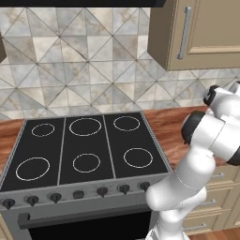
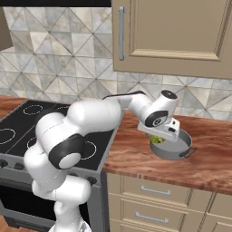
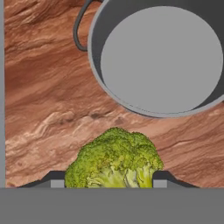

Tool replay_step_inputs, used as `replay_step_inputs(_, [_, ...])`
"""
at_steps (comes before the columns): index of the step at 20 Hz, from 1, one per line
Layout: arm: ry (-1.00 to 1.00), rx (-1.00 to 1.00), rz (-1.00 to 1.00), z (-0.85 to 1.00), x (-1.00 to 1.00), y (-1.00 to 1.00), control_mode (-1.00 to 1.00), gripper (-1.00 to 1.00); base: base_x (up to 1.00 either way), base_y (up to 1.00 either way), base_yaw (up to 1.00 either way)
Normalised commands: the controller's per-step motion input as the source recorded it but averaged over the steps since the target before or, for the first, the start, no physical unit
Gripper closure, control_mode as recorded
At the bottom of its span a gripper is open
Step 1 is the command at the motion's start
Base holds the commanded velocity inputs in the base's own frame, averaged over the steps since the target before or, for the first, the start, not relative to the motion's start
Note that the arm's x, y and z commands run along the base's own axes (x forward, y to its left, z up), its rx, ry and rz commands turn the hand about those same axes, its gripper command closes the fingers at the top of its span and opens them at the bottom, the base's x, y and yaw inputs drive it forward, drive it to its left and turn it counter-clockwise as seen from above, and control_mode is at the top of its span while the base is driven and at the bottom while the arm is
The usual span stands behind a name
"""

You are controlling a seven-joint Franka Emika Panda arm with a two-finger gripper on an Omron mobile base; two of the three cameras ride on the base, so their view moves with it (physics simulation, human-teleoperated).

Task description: Turn on the sink faucet. Then move the broccoli from the counter to the sink. Turn off the sink. Move the vegetable from the sink to the pot next to the stove. Finally move the pot to the rear center burner.

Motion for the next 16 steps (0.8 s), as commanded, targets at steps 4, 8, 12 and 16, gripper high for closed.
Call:
replay_step_inputs(4, [0.00,0.00,0.00,0.00,0.00,-0.14,-1.00,1.00,0.00,0.00,0.00])
replay_step_inputs(8, [0.00,0.00,0.00,-0.01,0.01,-0.11,-1.00,1.00,0.00,0.00,0.00])
replay_step_inputs(12, [0.00,0.00,0.00,0.00,0.05,0.00,-1.00,1.00,0.00,0.00,0.00])
replay_step_inputs(16, [0.00,0.00,0.00,-0.01,0.04,0.00,-1.00,1.00,0.00,0.00,0.00])
